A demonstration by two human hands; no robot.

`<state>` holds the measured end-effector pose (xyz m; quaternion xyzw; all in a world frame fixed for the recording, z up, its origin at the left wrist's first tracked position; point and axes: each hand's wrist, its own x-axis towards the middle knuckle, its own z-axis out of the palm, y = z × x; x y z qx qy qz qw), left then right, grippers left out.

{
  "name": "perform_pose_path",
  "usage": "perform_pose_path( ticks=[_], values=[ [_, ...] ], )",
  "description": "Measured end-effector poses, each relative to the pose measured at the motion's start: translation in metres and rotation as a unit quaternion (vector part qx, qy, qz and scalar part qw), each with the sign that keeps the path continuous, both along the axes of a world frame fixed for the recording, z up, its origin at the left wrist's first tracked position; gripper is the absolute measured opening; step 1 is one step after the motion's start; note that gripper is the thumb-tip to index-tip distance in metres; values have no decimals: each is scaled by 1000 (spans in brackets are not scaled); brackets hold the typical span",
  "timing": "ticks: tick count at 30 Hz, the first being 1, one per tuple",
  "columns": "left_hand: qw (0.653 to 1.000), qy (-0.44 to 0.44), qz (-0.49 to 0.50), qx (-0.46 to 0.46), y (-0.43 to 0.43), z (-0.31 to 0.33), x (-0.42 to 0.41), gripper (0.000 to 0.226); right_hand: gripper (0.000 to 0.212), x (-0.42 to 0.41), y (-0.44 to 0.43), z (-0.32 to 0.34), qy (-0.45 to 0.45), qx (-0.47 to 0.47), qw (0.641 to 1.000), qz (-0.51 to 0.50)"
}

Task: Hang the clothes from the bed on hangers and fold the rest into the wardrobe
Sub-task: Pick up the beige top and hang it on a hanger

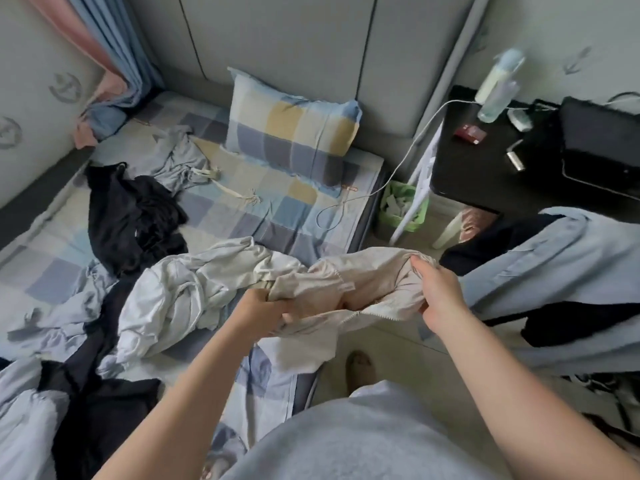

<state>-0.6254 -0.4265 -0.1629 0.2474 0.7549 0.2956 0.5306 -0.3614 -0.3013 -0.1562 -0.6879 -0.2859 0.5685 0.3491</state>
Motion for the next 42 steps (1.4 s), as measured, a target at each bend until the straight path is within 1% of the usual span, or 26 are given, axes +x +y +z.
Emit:
perform_pose_path(
  ticks=[3,6,10,12,15,18,21,24,28,31,33,35,37,40,42],
  values=[
    [996,75,-24,47,21,2,27,25,13,28,-14,14,-6,27,998,-55],
    [989,76,-65,106,42,9,58,22,15,62,-27,26,-13,55,991,-121],
    [982,32,-112,151,69,20,114,20,17,120,-49,39,-12,74,974,-216],
    [977,0,-133,166,79,24,150,23,21,155,-61,44,-8,83,963,-257],
    [968,-53,-170,175,90,33,209,27,19,214,-80,56,0,99,947,-307],
    [957,-90,-210,180,102,45,277,19,19,280,-97,70,-11,110,936,-334],
    [940,-125,-242,204,115,62,354,17,14,348,-109,85,-24,136,929,-344],
    [924,-131,-266,242,125,89,440,24,26,418,-115,105,-60,163,927,-334],
    [892,-174,-316,272,138,127,553,20,32,512,-117,139,-119,201,914,-333],
    [862,-200,-352,304,150,163,636,21,29,580,-115,173,-176,233,896,-336],
    [844,-209,-372,325,159,189,687,20,24,622,-113,201,-212,249,884,-335],
    [829,-211,-389,342,168,218,735,20,14,661,-110,229,-239,266,868,-344],
    [808,-222,-410,360,179,248,780,21,10,696,-105,259,-264,279,851,-359],
    [774,-238,-432,397,198,299,847,20,10,742,-97,308,-305,297,823,-377],
    [746,-257,-451,418,209,335,888,20,14,771,-90,343,-349,302,803,-378]
  ],
)
